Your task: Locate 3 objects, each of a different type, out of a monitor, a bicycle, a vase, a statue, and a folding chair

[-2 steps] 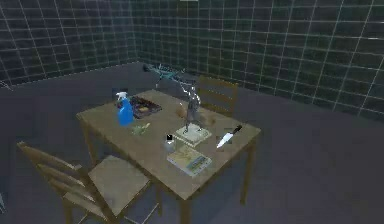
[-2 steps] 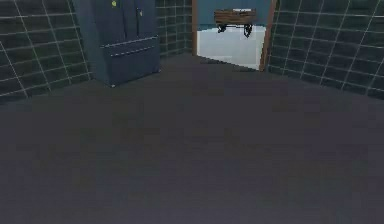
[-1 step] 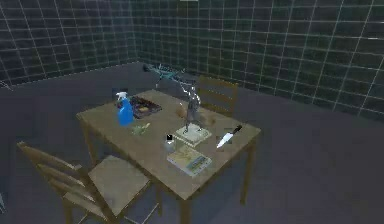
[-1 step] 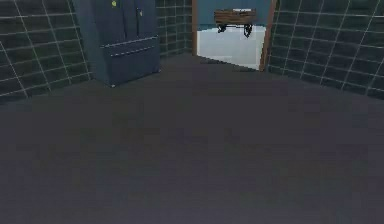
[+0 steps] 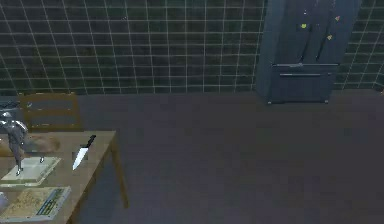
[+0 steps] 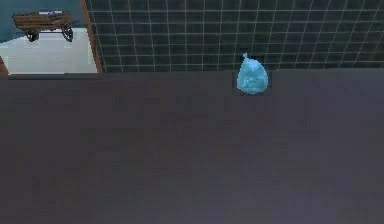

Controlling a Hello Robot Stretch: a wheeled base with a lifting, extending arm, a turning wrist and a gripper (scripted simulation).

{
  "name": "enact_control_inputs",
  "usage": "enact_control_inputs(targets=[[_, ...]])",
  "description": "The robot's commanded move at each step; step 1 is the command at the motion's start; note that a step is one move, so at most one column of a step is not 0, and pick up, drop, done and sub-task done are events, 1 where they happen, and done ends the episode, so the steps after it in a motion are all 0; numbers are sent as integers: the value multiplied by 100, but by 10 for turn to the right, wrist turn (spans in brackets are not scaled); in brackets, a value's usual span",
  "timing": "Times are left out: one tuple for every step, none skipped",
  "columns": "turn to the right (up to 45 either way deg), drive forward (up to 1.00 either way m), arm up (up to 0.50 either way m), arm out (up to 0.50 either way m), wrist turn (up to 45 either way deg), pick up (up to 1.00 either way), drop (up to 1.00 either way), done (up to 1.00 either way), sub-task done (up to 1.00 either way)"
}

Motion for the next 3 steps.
enact_control_inputs(targets=[[300, 0, 0, 0, 0, 0, 0, 0, 0], [0, 15, 0, 0, 0, 0, 0, 0, 0], [-300, 0, 0, 0, 0, 0, 0, 0, 0]])
